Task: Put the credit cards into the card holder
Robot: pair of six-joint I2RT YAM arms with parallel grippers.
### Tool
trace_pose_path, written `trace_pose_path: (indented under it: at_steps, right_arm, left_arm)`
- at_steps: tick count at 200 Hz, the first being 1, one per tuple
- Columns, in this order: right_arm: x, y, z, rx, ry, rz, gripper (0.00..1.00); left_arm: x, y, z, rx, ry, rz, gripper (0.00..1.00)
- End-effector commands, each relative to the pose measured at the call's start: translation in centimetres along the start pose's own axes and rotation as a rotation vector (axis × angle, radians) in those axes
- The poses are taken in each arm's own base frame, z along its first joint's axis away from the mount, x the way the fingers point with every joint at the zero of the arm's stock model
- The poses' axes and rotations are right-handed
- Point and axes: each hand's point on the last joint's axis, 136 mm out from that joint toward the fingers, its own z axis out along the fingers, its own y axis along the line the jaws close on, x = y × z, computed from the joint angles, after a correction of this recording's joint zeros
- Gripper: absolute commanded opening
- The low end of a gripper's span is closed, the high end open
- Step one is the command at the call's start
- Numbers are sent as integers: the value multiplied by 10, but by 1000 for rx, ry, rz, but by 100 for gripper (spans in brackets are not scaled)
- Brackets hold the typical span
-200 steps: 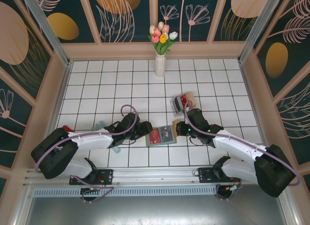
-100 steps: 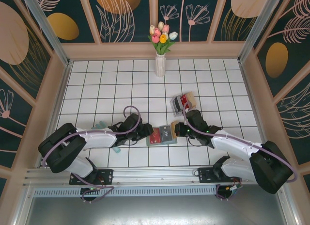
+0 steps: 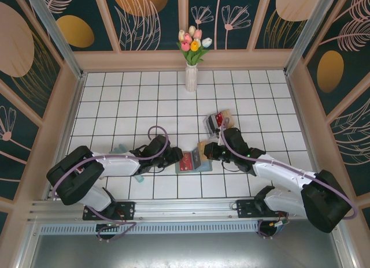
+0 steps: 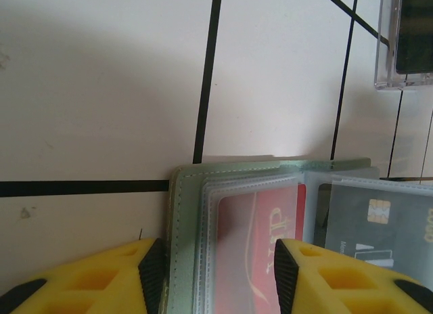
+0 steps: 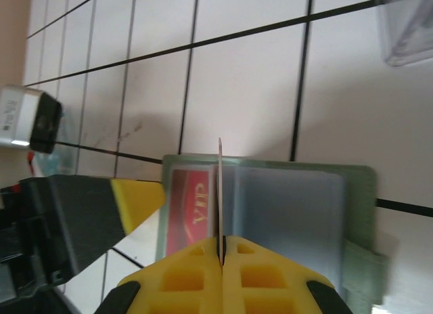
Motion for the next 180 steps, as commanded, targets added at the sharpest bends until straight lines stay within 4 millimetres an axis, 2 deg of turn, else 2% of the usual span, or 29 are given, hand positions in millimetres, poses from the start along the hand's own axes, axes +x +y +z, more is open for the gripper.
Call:
trace_pose_path:
  at_steps: [1, 39, 86, 129, 180]
  right_arm:
    - [-4, 27, 7, -97, 21, 13, 3]
    - [4, 31, 23, -115, 76, 21, 3]
    - [14, 24, 36, -92, 125, 37, 3]
    - [1, 15, 22, -42, 40, 33, 2]
    - [15, 1, 24, -72, 46, 106, 2]
  left_arm:
    - [4, 0, 0, -4, 9, 13, 48]
    - [-6, 5, -15, -8, -68, -15, 52]
    - [-14, 7, -31, 10, -136, -28, 65]
    - [-9, -8, -24, 52, -85, 18, 65]
    - [-1, -10, -8, 33, -19, 46, 58]
